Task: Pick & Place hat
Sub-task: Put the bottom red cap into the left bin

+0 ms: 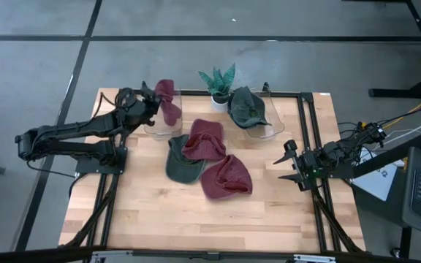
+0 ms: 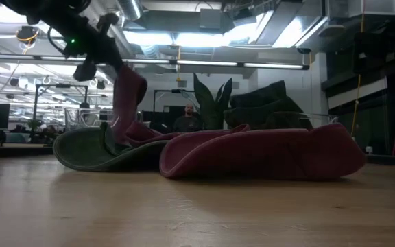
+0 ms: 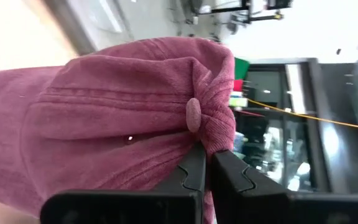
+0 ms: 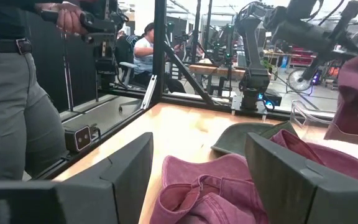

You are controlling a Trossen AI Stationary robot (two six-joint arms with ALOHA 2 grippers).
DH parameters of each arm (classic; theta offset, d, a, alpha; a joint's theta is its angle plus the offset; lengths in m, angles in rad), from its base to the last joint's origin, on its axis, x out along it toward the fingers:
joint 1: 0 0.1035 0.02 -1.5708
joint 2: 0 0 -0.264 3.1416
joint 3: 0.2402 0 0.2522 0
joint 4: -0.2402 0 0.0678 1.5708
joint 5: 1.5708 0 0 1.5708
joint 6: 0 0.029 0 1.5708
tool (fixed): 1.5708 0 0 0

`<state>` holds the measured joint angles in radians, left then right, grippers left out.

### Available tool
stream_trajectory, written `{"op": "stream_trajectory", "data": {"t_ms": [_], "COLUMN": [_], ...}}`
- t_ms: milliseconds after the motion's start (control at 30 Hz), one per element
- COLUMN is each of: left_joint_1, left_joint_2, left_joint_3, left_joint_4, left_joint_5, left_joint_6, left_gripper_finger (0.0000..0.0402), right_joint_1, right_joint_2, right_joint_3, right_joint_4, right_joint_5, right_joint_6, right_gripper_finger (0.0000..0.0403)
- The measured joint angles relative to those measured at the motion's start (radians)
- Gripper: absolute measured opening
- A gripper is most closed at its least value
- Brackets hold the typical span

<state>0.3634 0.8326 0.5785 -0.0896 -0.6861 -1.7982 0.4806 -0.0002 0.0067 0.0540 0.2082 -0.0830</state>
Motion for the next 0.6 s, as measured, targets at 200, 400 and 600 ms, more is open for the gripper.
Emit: {"op": "stream_trajectory", "data": {"t_ms": [200,400,600], "left_joint_1": [0.0,0.0,0.0], "left_joint_2": [0.0,0.001,0.001], "left_joint_3": [0.0,0.0,0.0], "left_joint_4": [0.09,-0.004,-0.102], "left_joint_5": [0.01,0.03,0.043], "left_joint_6": [0.103,0.084,0.049], "left_gripper_finger": [0.0005,0.0008,0.001], "right_joint_1": [0.0,0.0,0.0], "right_joint_2": [0.0,0.0,0.0], "right_joint_3": [0.0,0.0,0.0], "right_joint_4": [0.0,0.0,0.0], "right_joint_5": [0.0,0.0,0.0], "right_joint_6": [0.0,0.0,0.0], "right_gripper_finger": [0.0252,0.0252,0.0252]}}
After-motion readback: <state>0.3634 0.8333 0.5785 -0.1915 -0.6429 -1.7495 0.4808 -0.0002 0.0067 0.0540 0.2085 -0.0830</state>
